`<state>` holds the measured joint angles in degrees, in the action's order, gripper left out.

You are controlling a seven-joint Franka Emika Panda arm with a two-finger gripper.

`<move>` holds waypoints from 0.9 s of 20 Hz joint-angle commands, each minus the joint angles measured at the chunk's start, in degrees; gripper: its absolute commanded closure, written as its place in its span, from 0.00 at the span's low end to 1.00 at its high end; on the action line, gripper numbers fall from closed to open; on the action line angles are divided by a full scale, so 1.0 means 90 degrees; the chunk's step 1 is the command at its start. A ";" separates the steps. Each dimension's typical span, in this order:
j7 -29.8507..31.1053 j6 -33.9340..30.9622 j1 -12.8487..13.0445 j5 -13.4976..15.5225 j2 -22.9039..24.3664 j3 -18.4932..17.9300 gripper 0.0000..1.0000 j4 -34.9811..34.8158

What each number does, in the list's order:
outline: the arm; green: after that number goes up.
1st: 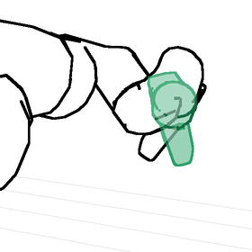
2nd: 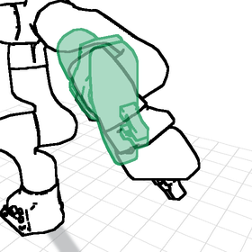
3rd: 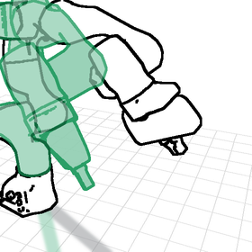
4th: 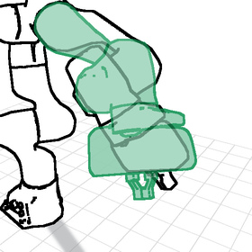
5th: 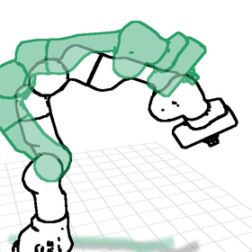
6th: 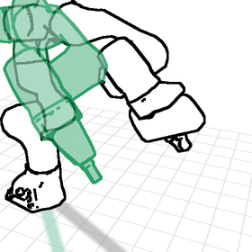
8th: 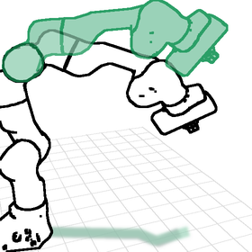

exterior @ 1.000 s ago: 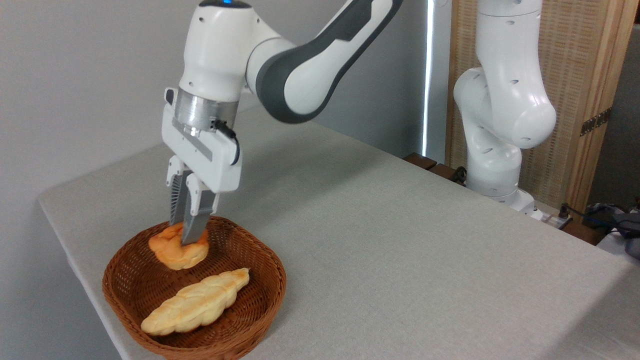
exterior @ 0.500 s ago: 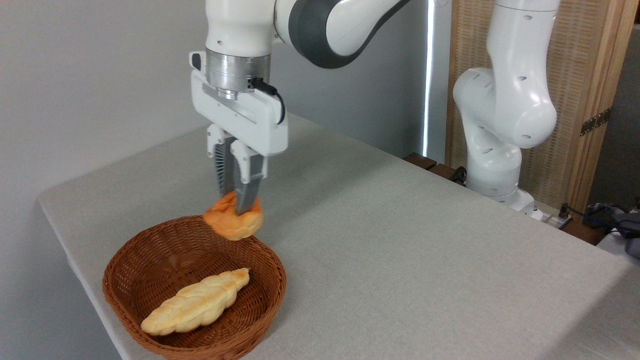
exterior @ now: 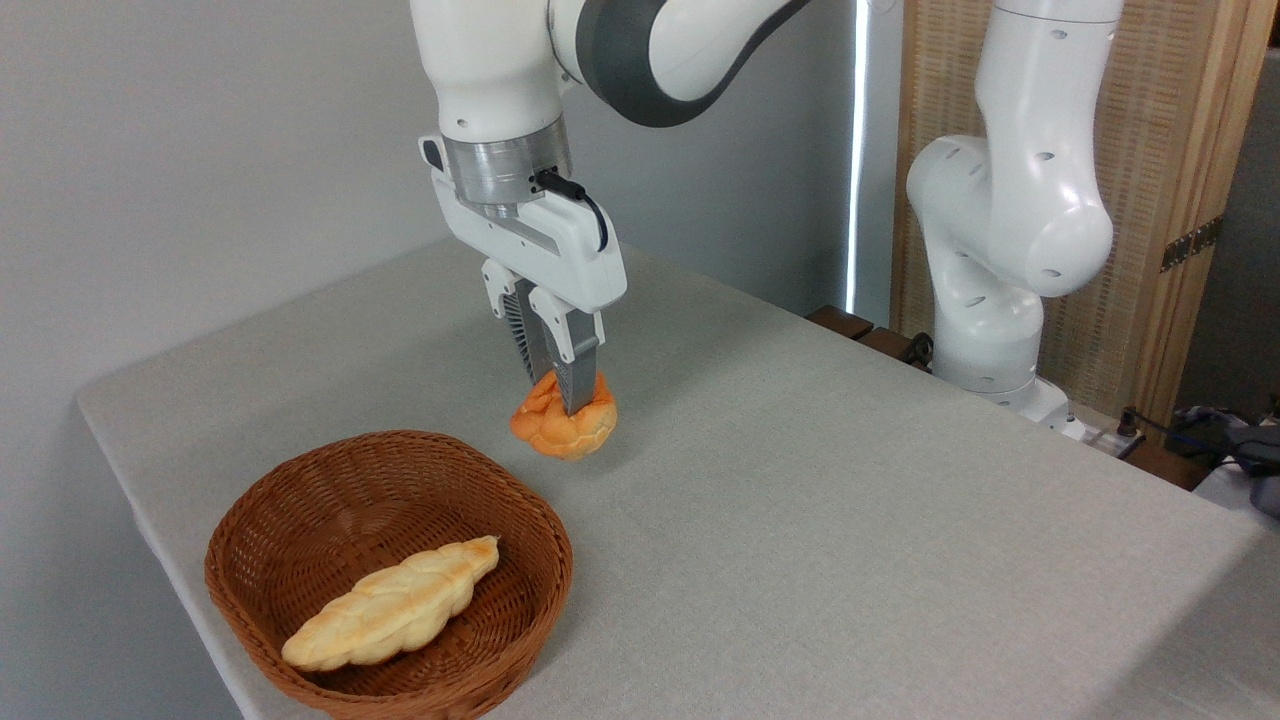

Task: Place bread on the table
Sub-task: 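Lower the bun onto the tabletop, then open the gripper to release the bun and raise it away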

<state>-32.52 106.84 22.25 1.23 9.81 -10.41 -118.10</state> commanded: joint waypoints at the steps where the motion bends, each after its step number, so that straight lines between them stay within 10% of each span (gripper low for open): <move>1: 0.0058 -0.0104 0.0047 0.0127 -0.0055 0.0238 0.51 -0.0061; 9: 0.0185 0.0120 0.0047 0.0205 -0.0514 0.0580 0.01 -0.0051; 18: 0.0127 0.0228 0.0037 0.0156 -0.0631 0.0580 0.00 -0.0051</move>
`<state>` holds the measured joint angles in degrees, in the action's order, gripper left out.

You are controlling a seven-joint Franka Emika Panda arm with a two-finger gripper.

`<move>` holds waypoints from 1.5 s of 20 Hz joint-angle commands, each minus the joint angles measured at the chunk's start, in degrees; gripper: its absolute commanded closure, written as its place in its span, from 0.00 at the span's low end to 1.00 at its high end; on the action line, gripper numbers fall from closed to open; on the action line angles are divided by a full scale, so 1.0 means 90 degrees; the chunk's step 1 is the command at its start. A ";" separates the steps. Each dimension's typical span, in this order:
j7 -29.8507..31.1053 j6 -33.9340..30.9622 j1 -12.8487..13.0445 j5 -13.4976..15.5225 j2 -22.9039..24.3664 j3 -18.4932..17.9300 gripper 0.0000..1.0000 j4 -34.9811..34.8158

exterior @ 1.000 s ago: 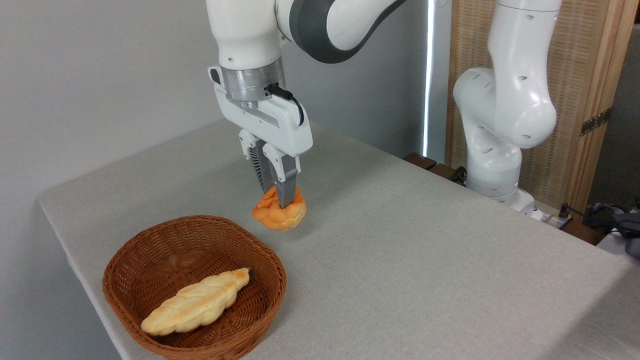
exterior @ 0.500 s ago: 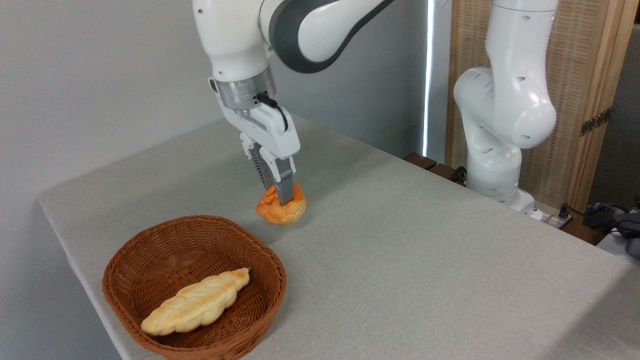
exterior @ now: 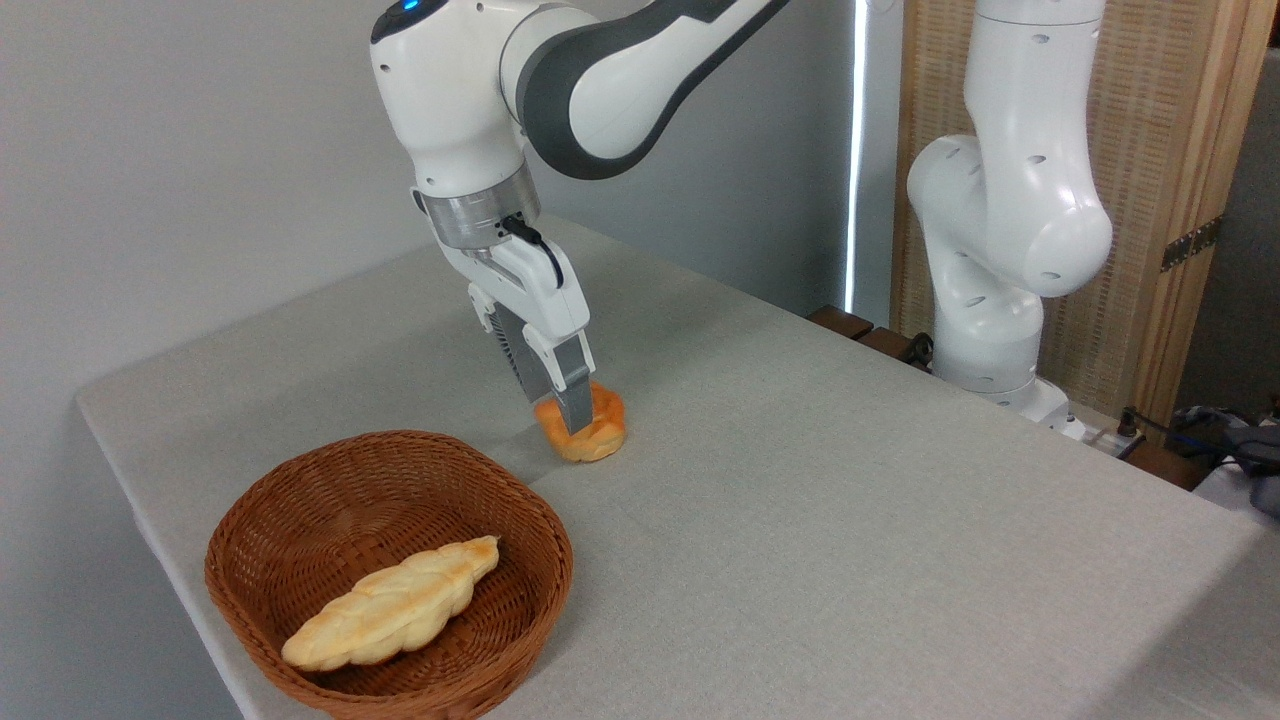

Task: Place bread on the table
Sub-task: 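Open the gripper to release the bun and raise it away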

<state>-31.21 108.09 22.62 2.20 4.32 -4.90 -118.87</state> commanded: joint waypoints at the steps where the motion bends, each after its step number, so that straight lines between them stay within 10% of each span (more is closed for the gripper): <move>1: -0.0019 0.0089 -0.0004 0.0048 -0.0021 -0.0031 0.00 0.0044; 30: -0.0039 0.0558 -0.0091 -0.0235 -0.0080 -0.1047 0.00 0.1079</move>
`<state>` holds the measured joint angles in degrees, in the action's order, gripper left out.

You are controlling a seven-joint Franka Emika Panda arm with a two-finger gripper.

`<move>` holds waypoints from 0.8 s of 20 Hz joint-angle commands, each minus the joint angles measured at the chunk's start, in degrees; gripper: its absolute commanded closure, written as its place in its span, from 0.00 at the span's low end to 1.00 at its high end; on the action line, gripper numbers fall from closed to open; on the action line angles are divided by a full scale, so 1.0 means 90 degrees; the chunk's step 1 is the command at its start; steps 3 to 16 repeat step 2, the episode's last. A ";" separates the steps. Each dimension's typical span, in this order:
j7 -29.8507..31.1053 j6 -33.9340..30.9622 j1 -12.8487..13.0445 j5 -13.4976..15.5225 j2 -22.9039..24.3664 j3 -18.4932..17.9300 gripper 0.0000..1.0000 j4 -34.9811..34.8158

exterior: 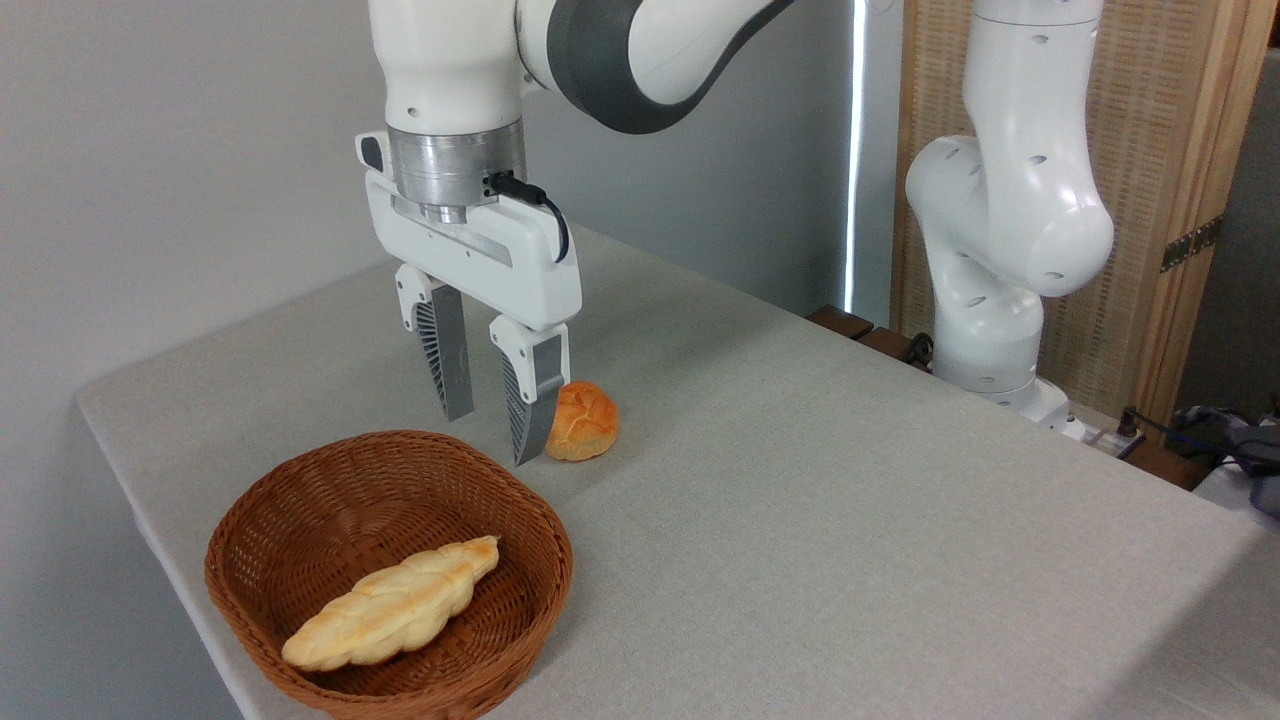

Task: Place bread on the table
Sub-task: 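Open the gripper to release the bun and raise it away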

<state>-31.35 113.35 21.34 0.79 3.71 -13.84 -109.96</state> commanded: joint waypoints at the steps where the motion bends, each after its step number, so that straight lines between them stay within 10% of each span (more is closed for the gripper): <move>1: -0.0022 -0.0026 0.0051 -0.0078 -0.0002 -0.0064 0.00 0.0088; 16: -0.0022 -0.0026 0.0051 -0.0078 0.0008 -0.0064 0.00 0.0088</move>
